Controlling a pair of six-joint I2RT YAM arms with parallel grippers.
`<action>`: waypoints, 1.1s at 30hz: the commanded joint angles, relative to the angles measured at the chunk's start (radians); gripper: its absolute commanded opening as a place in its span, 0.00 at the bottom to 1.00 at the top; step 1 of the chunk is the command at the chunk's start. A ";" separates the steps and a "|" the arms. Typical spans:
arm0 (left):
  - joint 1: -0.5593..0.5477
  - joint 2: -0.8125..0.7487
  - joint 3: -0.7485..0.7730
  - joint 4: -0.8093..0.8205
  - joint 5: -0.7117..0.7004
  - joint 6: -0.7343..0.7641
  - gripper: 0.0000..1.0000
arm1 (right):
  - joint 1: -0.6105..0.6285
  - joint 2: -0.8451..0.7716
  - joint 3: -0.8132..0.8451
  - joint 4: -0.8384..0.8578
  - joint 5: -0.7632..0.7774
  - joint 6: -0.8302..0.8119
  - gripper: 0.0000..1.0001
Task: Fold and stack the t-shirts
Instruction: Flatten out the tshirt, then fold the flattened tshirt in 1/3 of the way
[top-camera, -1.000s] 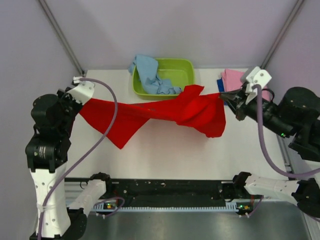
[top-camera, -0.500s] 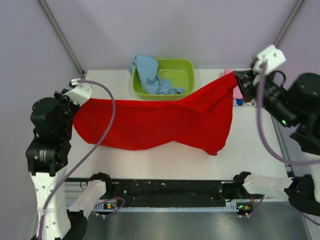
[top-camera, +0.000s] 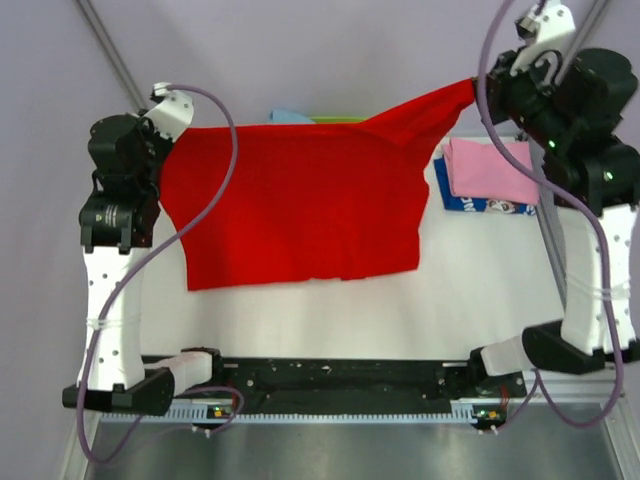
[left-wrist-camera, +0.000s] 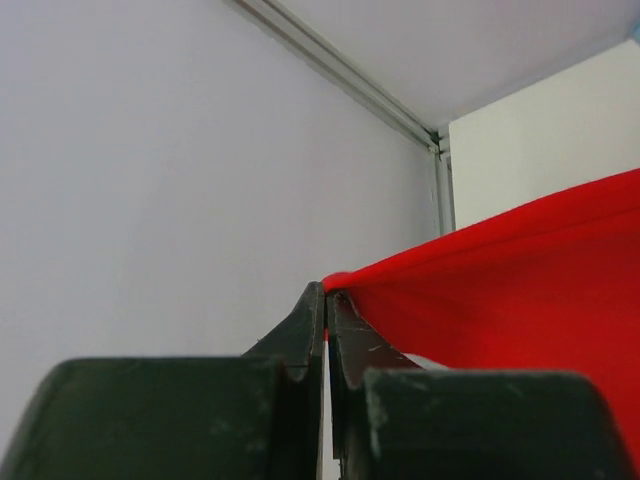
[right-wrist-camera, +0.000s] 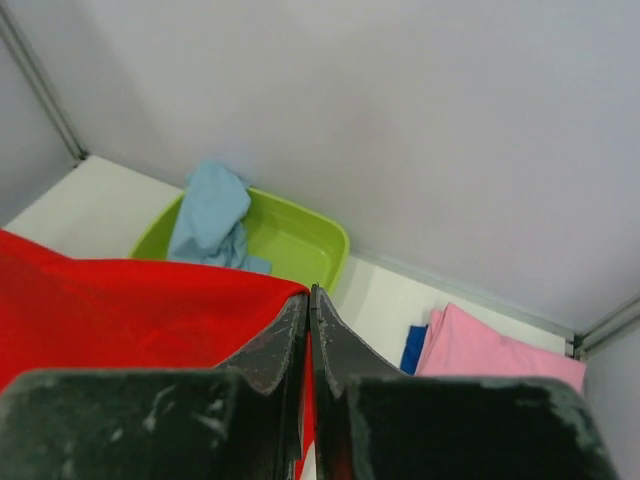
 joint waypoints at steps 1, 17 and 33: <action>0.007 -0.096 0.042 0.051 0.020 -0.010 0.00 | -0.004 -0.271 -0.080 0.081 -0.053 -0.010 0.00; 0.006 -0.522 -0.473 -0.384 0.161 0.115 0.00 | -0.002 -0.790 -0.832 -0.200 -0.490 0.293 0.00; 0.006 -0.665 -0.960 -0.533 0.115 0.105 0.00 | -0.001 -0.946 -1.460 -0.272 -0.862 0.442 0.00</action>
